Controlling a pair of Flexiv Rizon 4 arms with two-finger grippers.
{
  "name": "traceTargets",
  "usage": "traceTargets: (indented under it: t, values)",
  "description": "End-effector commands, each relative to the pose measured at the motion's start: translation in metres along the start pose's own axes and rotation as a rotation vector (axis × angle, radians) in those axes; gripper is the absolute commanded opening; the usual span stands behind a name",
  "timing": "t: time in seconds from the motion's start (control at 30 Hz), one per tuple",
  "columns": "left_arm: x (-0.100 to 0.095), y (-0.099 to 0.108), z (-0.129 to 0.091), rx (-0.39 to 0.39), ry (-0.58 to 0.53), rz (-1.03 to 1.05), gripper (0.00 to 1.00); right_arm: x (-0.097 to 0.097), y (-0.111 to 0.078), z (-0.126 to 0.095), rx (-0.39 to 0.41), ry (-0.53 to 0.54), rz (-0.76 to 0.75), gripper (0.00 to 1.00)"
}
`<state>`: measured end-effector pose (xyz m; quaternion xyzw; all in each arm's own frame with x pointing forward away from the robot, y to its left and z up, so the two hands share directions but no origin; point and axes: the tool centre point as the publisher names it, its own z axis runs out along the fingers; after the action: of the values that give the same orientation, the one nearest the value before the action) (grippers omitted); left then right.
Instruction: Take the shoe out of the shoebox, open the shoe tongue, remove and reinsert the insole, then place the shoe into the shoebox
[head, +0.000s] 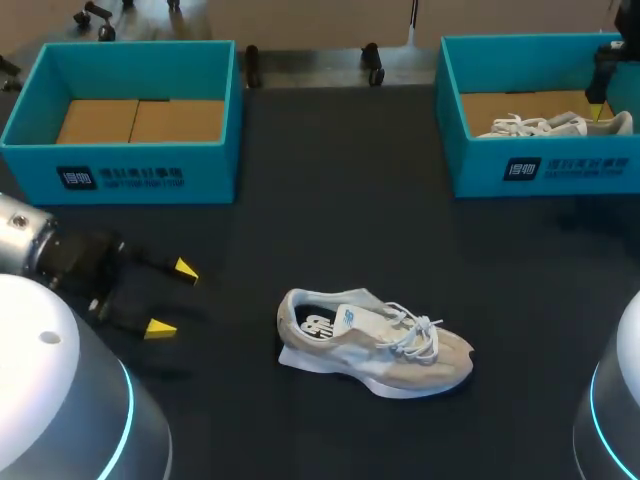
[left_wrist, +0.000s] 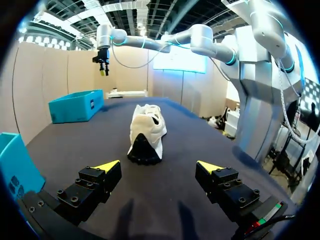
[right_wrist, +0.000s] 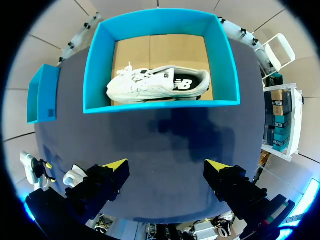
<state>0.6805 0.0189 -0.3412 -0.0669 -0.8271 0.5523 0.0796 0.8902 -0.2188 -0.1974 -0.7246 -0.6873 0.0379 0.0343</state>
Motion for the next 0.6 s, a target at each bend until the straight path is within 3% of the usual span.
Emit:
traceTargets:
  t: [0.03,0.27,0.43,0.6]
  values:
    - [0.000,0.006,0.014,0.020,-0.021,-0.004,1.00,0.000,-0.001,0.000,-0.001,-0.001,0.000,1.00]
    - [-0.001,0.013,0.025,0.080,-0.051,-0.044,1.00,0.000,-0.001,0.000,-0.001,-0.001,0.000,1.00]
    - [0.000,0.017,0.020,0.135,-0.075,-0.056,1.00,0.000,-0.001,0.000,-0.001,-0.001,0.000,1.00]
    - [0.000,0.023,0.019,0.136,-0.056,-0.057,1.00,0.000,-0.001,0.000,-0.001,-0.001,0.000,1.00]
